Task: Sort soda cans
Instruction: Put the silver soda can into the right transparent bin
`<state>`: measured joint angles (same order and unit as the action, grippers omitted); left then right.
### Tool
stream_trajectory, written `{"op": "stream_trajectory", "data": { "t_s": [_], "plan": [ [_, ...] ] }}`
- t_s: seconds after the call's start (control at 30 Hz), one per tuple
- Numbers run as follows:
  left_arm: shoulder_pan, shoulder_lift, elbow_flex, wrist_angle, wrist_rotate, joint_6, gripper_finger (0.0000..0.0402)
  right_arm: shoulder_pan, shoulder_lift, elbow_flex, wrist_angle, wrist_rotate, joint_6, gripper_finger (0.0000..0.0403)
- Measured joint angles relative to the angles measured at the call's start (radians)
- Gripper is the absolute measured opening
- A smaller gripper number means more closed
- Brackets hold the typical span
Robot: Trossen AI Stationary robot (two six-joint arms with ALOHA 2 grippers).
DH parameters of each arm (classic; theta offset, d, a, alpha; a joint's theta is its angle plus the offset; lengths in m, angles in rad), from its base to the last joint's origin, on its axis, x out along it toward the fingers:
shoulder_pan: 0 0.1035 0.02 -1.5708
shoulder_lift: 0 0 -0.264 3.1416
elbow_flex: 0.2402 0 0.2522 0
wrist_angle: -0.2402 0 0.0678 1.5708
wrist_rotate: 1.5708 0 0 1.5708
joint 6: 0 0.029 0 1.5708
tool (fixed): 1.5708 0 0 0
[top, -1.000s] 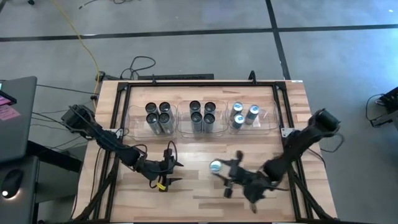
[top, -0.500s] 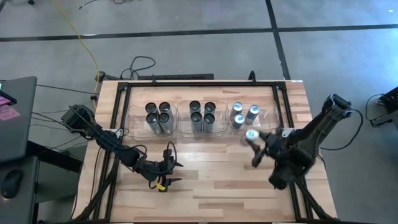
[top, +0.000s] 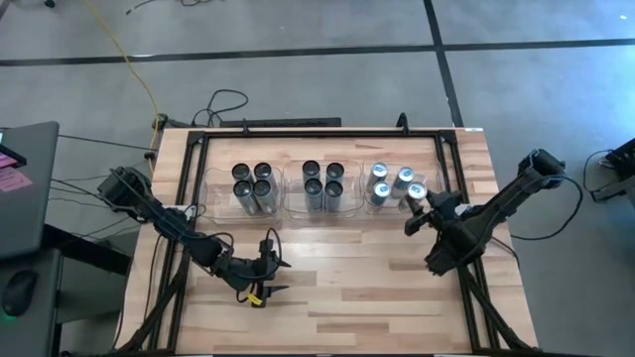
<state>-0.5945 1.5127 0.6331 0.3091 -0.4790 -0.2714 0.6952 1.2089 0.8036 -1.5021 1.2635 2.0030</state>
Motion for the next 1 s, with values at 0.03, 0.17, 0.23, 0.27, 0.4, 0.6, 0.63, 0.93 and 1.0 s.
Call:
{"op": "stream_trajectory", "data": {
  "t_s": [0.03,0.17,0.23,0.27,0.4,0.6,0.63,0.93,1.0],
  "plan": [
    [0.0,0.0,0.0,0.0,0.0,0.0,0.0265,-0.004,-0.009,-0.024,-0.001,0.005,0.029,0.0193],
    [0.003,0.0,0.0,0.001,-0.002,0.008,0.0265,-0.021,-0.032,-0.098,0.024,0.036,0.082,0.0193],
    [0.007,0.0,0.0,0.002,-0.008,0.018,0.0265,-0.036,-0.033,-0.12,0.055,0.06,0.073,0.0193],
    [0.011,0.0,0.0,0.002,-0.009,0.019,0.0265,-0.047,-0.032,-0.127,0.071,0.067,0.06,0.0193],
    [0.024,0.0,0.0,0.002,-0.012,0.017,0.0265,-0.088,-0.025,-0.134,0.135,0.051,-0.005,0.0193],
    [0.024,0.0,0.0,0.002,-0.011,0.009,0.0265,-0.127,-0.025,-0.134,0.287,0.053,-0.19,0.0194],
    [0.023,0.0,0.0,0.003,-0.011,0.005,0.0265,-0.137,-0.025,-0.134,0.311,0.052,-0.222,0.0194],
    [0.023,0.0,0.0,0.002,-0.008,-0.003,0.0265,-0.211,-0.025,-0.164,0.47,0.043,-0.36,0.0194],
    [0.023,0.0,0.0,0.0,-0.008,-0.003,0.0265,-0.22,-0.025,-0.199,0.525,0.038,-0.36,0.0194]
  ]
}}
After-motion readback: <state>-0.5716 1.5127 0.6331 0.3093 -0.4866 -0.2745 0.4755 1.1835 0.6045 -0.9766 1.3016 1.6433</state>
